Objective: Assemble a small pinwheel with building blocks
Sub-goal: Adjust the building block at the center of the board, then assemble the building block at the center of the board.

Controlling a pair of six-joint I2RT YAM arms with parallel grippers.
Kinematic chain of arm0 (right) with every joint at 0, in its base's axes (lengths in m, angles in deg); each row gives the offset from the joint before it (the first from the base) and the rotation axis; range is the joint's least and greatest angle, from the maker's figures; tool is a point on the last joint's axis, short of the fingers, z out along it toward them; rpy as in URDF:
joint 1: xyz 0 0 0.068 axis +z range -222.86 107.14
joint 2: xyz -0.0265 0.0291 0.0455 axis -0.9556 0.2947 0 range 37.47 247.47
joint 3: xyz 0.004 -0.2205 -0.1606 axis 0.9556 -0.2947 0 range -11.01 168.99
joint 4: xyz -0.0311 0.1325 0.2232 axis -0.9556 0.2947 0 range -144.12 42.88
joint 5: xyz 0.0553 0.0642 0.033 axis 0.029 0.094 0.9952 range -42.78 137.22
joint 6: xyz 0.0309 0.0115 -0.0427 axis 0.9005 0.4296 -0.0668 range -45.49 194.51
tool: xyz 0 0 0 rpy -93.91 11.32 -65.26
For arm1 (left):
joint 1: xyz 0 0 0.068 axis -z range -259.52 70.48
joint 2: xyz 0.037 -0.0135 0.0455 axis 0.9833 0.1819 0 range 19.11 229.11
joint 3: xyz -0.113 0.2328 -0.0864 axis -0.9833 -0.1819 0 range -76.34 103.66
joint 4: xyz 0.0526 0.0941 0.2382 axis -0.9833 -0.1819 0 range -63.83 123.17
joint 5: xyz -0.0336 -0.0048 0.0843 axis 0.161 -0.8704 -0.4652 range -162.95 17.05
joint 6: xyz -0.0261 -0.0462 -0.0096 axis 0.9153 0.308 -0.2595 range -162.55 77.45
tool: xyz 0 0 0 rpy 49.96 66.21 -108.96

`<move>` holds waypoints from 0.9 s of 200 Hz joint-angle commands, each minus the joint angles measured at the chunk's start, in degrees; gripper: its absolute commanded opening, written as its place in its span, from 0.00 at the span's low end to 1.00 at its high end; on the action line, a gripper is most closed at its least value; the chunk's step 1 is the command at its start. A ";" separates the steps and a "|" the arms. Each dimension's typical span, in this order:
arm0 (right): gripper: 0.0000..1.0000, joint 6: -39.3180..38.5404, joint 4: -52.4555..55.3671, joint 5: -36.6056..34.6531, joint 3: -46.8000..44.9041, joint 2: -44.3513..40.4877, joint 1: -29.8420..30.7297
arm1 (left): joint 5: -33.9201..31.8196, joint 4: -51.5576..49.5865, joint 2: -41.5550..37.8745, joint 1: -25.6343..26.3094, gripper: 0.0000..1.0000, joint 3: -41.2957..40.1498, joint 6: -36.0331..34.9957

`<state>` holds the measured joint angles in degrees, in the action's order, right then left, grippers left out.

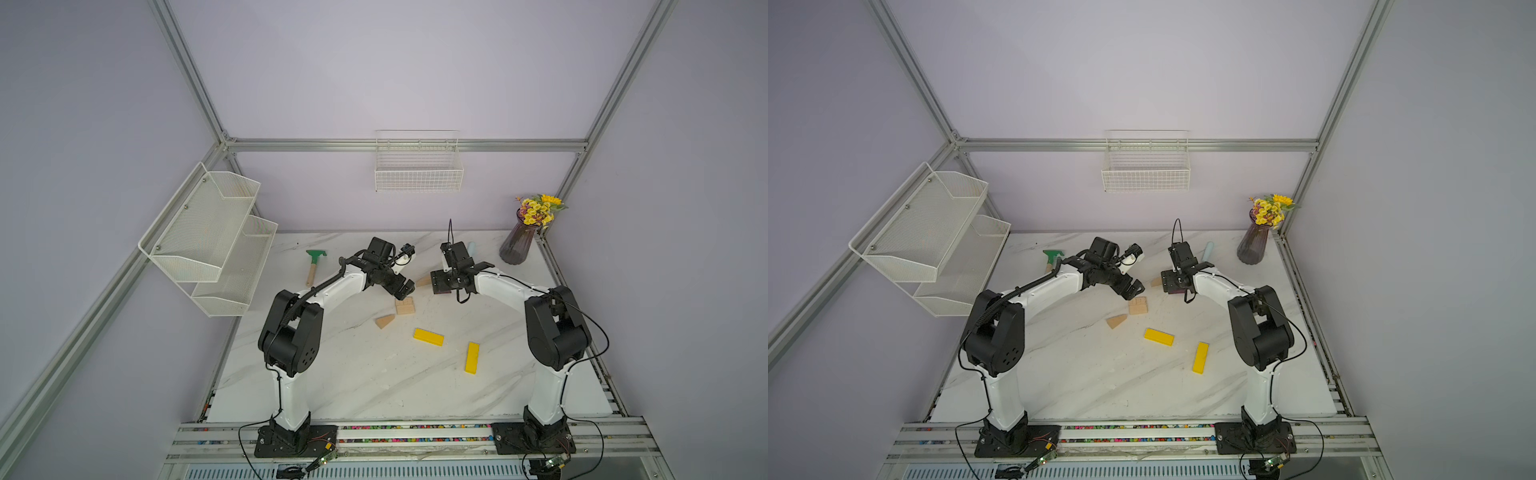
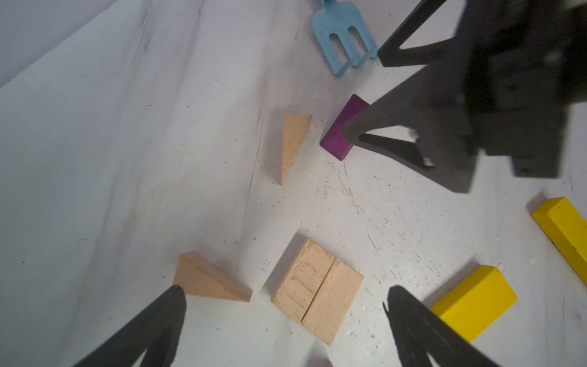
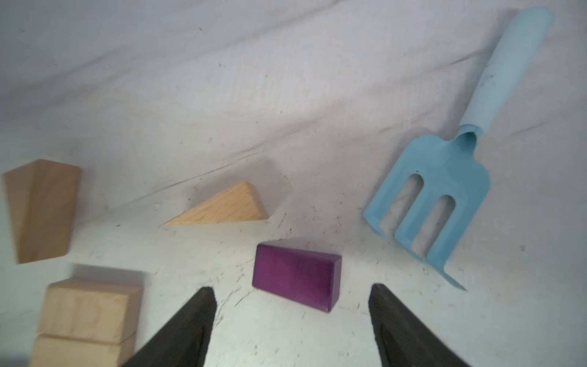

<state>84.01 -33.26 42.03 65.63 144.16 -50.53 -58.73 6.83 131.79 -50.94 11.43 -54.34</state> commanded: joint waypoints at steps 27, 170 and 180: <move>0.80 6.06 -1.90 4.66 -6.60 -11.95 -4.36 | -5.35 -3.15 9.00 3.15 0.94 10.59 2.85; 0.80 7.20 -3.81 8.40 -16.87 -21.09 -9.87 | -15.89 -7.84 29.97 6.05 0.29 35.15 18.41; 0.81 7.16 -4.03 8.59 -17.16 -21.18 -9.93 | -16.22 -7.80 29.36 6.05 0.22 34.17 19.70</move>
<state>90.98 -35.38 49.70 49.37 124.58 -60.15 -72.26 -0.30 161.91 -45.24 45.04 -39.53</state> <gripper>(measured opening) 0.805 0.275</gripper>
